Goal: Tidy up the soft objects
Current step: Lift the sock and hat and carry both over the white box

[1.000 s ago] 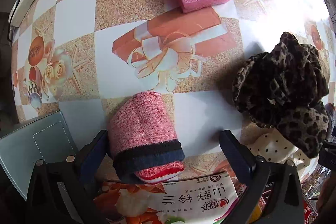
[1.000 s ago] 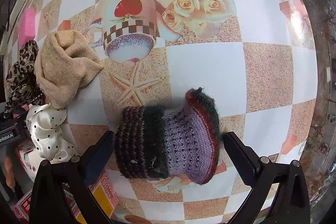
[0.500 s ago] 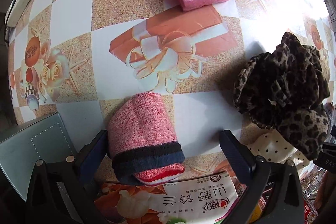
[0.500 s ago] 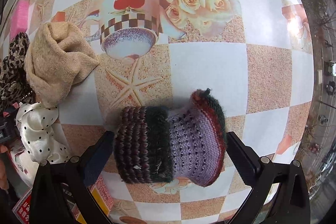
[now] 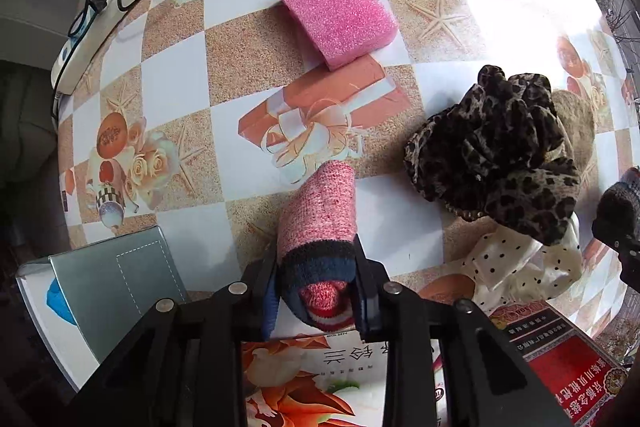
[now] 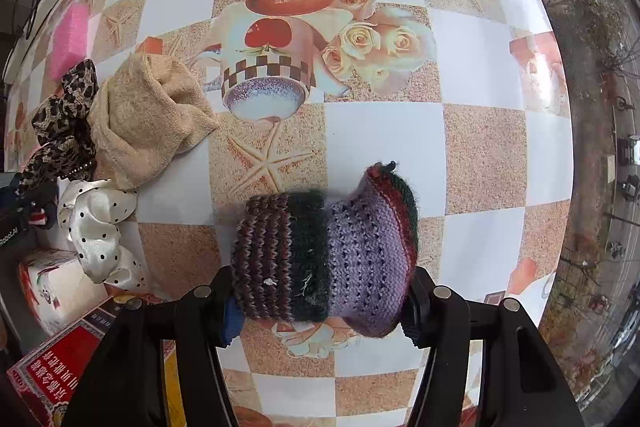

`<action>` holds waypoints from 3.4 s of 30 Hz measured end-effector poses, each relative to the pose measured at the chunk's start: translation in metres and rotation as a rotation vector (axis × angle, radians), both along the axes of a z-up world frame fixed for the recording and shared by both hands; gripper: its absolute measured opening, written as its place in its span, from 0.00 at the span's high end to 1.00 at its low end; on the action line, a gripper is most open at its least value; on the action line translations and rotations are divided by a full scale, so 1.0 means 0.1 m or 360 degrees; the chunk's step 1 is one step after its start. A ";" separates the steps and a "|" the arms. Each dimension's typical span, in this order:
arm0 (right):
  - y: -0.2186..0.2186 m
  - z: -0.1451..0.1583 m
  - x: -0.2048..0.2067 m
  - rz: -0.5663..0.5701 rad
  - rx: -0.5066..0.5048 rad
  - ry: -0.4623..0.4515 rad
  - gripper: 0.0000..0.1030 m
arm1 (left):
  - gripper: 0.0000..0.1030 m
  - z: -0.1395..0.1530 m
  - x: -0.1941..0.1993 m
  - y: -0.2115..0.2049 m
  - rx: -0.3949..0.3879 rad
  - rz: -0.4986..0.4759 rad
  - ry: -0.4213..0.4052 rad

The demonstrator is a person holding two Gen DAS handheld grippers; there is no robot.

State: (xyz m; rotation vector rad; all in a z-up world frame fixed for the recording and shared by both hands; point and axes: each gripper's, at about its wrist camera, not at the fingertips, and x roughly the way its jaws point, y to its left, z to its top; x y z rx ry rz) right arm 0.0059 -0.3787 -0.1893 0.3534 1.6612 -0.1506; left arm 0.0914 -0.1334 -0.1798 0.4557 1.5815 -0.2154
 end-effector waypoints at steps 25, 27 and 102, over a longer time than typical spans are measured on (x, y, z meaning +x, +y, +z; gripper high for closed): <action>0.29 1.57 -0.41 -0.0079 0.0099 -0.0460 0.40 | 0.68 1.30 -0.93 0.35 -0.0271 -0.0090 -0.0323; 0.37 1.65 -0.45 -0.0069 0.0098 -0.0480 0.40 | 0.68 1.35 -1.02 0.36 -0.0279 -0.0125 -0.0330; 2.77 2.00 -0.39 0.0728 0.0074 -0.0473 0.40 | 0.68 1.61 -1.39 2.02 -0.0415 0.0386 -0.0492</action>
